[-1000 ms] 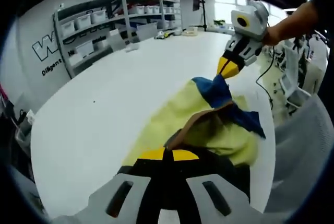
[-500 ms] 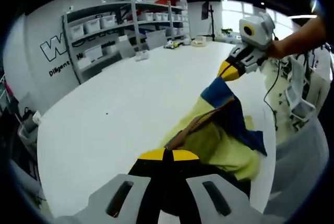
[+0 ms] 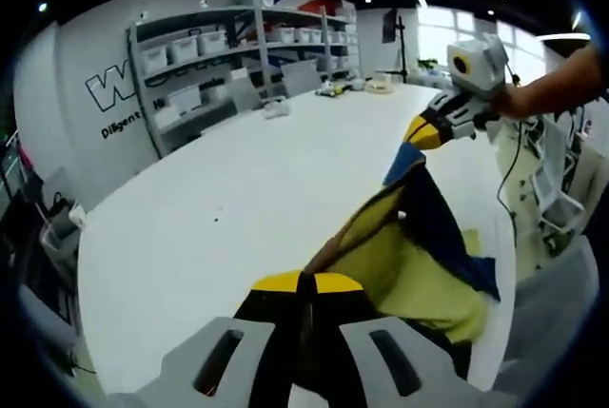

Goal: Fold the garment on the visible template until the final outline fits inside the template.

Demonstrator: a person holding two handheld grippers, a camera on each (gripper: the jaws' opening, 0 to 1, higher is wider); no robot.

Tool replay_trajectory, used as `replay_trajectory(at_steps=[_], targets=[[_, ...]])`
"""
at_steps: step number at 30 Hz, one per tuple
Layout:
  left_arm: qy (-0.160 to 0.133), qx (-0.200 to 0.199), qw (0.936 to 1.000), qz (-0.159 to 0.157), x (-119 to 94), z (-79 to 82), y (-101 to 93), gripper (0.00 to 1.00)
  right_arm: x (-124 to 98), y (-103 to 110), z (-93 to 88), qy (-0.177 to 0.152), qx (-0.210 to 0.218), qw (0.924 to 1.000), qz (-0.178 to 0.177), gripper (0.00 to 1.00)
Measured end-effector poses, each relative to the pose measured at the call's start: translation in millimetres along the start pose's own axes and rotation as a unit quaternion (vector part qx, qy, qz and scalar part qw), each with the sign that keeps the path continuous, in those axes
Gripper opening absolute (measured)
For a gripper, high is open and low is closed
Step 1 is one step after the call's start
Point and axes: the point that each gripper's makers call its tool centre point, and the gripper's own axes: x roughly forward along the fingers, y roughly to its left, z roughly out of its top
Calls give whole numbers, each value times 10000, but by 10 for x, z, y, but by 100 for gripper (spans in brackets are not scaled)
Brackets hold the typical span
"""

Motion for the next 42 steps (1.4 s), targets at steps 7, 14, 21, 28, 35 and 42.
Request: replay_trajectory(at_steps=[7,14,21,28,35,42], targets=[[50,10,9999,92,168,58,172,1,133,-175,23,57,27,9999,-115,0],[81,-94,9997,210,354,108,350,1,295,-366,-37,158,234,9992,-293,0],[95,-137,9995,277,555,95,490,1,488,-536,-147,274,410,9979,-416,0],[158,-99,9993,316,794,15,630,1,731,-679,-292,467,463,9965,-519,0],[240,22,9991,357,997,-90,749,1,926,-740,-449,617,484,9955,-535,0],[439,71,9984,341,1226,-234,847,2,1092,-808,-609,796,591,9931,-626,0]])
